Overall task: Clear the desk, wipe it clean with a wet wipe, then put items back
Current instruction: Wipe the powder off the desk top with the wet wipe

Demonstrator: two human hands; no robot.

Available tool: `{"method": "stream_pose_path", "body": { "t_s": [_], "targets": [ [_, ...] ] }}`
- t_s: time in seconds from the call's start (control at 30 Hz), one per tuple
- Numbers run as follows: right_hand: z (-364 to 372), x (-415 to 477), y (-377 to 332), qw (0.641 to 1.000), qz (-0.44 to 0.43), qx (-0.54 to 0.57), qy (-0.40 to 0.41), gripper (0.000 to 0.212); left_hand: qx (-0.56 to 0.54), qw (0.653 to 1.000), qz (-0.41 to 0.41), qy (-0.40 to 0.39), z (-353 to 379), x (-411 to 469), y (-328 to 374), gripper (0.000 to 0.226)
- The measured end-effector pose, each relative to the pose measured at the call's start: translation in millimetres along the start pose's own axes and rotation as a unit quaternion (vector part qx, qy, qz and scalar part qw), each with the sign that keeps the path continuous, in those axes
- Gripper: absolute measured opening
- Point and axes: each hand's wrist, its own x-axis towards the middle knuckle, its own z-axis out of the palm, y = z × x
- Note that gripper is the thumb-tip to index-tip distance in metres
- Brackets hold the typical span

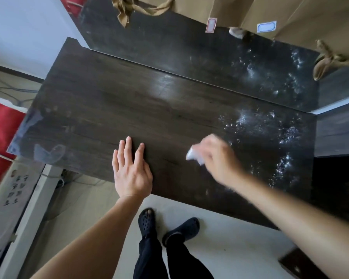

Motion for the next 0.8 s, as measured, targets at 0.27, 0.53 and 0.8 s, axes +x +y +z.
{"method": "stream_pose_path", "body": {
  "t_s": [0.27,0.53,0.8],
  "targets": [
    [27.8,6.8,7.6,0.993,0.047,-0.093,0.053,0.025,0.003,1.0,0.0,-0.006,1.0,-0.6,-1.3,0.046],
    [7.9,-88.4,-4.7,0.992,-0.03,-0.042,-0.112,0.02,-0.004,1.0,0.004,-0.008,-2.1,0.0,-1.2,0.048],
    [38.3,1.5,-7.6,0.997,0.038,-0.047,0.039,0.026,-0.004,1.0,0.007,-0.009,-0.3,-0.4,-1.8,0.046]
  ]
}}
